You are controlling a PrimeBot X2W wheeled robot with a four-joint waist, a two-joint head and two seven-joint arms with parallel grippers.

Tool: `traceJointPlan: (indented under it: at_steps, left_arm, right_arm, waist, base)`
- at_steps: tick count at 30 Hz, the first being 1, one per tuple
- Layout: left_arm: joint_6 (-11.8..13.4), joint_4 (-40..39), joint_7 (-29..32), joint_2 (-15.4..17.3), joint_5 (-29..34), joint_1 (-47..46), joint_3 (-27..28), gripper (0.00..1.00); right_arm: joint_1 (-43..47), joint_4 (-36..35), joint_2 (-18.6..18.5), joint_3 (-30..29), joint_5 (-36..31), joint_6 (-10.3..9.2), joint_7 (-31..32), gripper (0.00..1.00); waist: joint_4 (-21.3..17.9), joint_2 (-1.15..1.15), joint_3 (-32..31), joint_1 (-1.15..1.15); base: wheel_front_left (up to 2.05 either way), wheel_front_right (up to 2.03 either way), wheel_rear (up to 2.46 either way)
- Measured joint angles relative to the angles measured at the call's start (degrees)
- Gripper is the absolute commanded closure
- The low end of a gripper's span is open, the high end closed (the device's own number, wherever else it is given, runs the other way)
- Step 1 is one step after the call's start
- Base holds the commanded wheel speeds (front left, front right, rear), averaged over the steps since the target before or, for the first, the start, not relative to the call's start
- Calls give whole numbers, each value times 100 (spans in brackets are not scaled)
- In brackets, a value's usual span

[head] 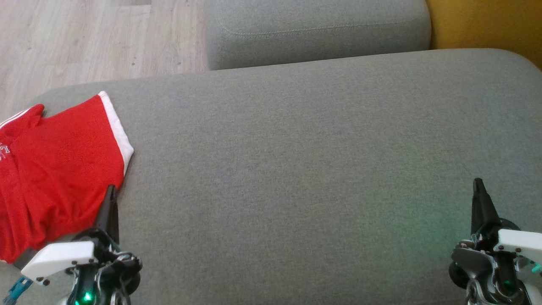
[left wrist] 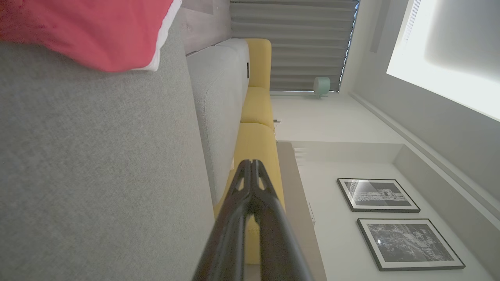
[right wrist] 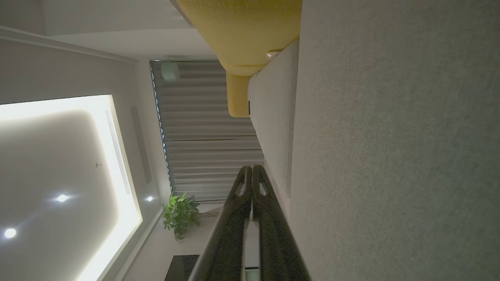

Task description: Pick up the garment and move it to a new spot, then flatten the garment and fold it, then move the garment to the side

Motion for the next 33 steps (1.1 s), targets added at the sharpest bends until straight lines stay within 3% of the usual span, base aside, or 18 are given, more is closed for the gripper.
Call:
traceJointPlan:
  at_steps: [29, 30, 33]
  left_arm:
    - [0, 0, 0, -1, 0, 0, 0, 100]
    - [1, 31, -3, -2, -3, 5, -4, 0]
    - [11, 304, -8, -42, -3, 176, -15, 0]
  right_arm:
    - [0, 0, 0, 0, 0, 0, 0, 100]
    - [8, 33, 1, 2, 0, 0, -1, 0]
    - [157, 298, 16, 15, 0, 0, -2, 0]
  waist:
    - [0, 0, 0, 0]
    - [0, 0, 0, 0]
    - [0, 0, 0, 0]
  base:
    - [0, 0, 0]
    - [0, 0, 0]
    - [0, 0, 0]
